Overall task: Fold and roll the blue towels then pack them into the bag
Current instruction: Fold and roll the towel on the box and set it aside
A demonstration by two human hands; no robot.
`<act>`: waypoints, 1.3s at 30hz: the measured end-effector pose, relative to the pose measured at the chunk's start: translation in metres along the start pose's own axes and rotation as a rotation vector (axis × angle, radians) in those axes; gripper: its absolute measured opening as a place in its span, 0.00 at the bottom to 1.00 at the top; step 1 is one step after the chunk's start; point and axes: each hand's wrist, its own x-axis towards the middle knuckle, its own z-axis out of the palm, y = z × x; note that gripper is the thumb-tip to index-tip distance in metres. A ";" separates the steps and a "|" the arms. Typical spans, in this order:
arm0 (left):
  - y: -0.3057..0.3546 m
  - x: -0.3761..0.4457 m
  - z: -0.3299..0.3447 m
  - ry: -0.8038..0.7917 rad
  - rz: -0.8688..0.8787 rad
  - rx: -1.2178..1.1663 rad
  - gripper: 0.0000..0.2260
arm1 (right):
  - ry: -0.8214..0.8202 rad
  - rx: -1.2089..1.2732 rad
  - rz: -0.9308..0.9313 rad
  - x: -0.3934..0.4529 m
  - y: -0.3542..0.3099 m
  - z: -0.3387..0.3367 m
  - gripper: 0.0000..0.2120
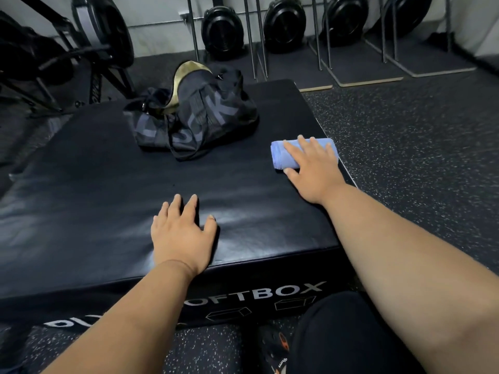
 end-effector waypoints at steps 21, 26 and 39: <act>0.001 0.001 0.002 0.034 -0.002 -0.002 0.30 | 0.016 0.007 -0.026 0.029 0.018 0.002 0.34; 0.000 0.001 0.003 0.036 -0.001 0.004 0.31 | 0.019 -0.023 -0.018 0.026 0.016 0.002 0.34; -0.002 -0.001 -0.003 -0.041 0.022 -0.025 0.31 | -0.168 0.115 -0.330 -0.063 -0.100 -0.006 0.32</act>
